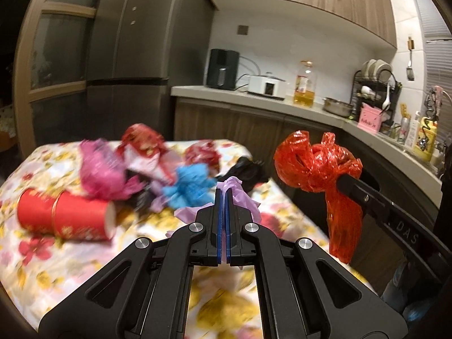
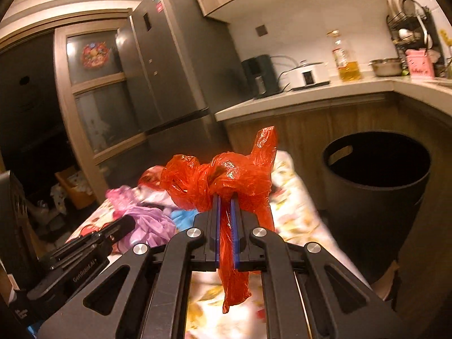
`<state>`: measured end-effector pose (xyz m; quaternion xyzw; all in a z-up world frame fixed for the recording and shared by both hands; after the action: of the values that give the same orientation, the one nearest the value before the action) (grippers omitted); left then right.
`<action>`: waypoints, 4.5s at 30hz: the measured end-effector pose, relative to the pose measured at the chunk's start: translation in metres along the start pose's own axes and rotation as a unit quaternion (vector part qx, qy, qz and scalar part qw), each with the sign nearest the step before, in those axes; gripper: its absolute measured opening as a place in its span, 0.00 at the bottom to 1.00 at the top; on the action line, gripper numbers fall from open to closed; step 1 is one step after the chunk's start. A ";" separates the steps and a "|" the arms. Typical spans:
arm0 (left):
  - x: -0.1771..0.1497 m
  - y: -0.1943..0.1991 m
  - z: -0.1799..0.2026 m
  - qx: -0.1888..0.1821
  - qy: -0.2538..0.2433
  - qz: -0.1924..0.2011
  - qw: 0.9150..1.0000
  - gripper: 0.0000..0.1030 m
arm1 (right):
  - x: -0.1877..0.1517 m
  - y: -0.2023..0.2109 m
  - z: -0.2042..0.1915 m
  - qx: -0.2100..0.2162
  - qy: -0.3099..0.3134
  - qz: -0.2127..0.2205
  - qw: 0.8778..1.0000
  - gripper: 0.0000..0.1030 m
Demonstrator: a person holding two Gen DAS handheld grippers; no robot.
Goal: Collect trash
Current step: 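Lift both held bags and carry them over the black trash bin, then open both tools to drop the purple and red bags into the bin, then move both tools back to the pile and grasp the black bag with the right tool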
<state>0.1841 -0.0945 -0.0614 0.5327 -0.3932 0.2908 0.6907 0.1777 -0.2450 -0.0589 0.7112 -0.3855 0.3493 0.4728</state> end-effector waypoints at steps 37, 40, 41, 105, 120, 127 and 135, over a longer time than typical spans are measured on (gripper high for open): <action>0.098 -0.137 0.199 -0.167 -0.075 0.013 0.983 0.01 | 0.089 0.000 0.162 -0.196 -0.050 0.088 0.975 0.08; 0.097 -0.143 0.201 -0.171 -0.075 0.007 0.982 0.01 | 0.089 -0.002 0.164 -0.195 -0.048 0.086 0.976 0.08; 0.097 -0.144 0.202 -0.171 -0.075 0.006 0.982 0.01 | 0.089 -0.004 0.166 -0.194 -0.050 0.084 0.976 0.08; -0.002 -0.048 -0.047 0.107 0.059 0.020 0.992 0.76 | 0.025 -0.118 0.014 -0.109 0.064 0.005 0.992 0.73; -0.004 -0.053 -0.068 0.104 0.062 0.019 0.992 0.76 | 0.020 -0.195 0.007 -0.099 0.052 -0.048 0.993 0.66; -0.003 -0.058 -0.070 0.104 0.065 0.018 0.992 0.76 | 0.010 -0.211 0.015 -0.102 0.043 -0.080 0.991 0.44; -0.002 -0.068 -0.064 0.102 0.061 0.017 0.993 0.76 | 0.008 -0.209 0.017 -0.082 0.034 -0.081 0.993 0.05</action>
<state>0.2535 -0.0508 -0.1054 0.5745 -0.3283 0.3729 0.6505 0.3676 -0.2093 -0.1419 0.6870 -0.3376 0.3010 0.5688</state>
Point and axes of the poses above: each gripper's, at about its wrist camera, not at the fingertips, and y roughly against the way its jaws point, z to its right, x to its top, the point moved 5 cm from there along -y, roughly the way its jaws point, and after that the axes turned 8 degrees about -z, right-handed, at the moved point
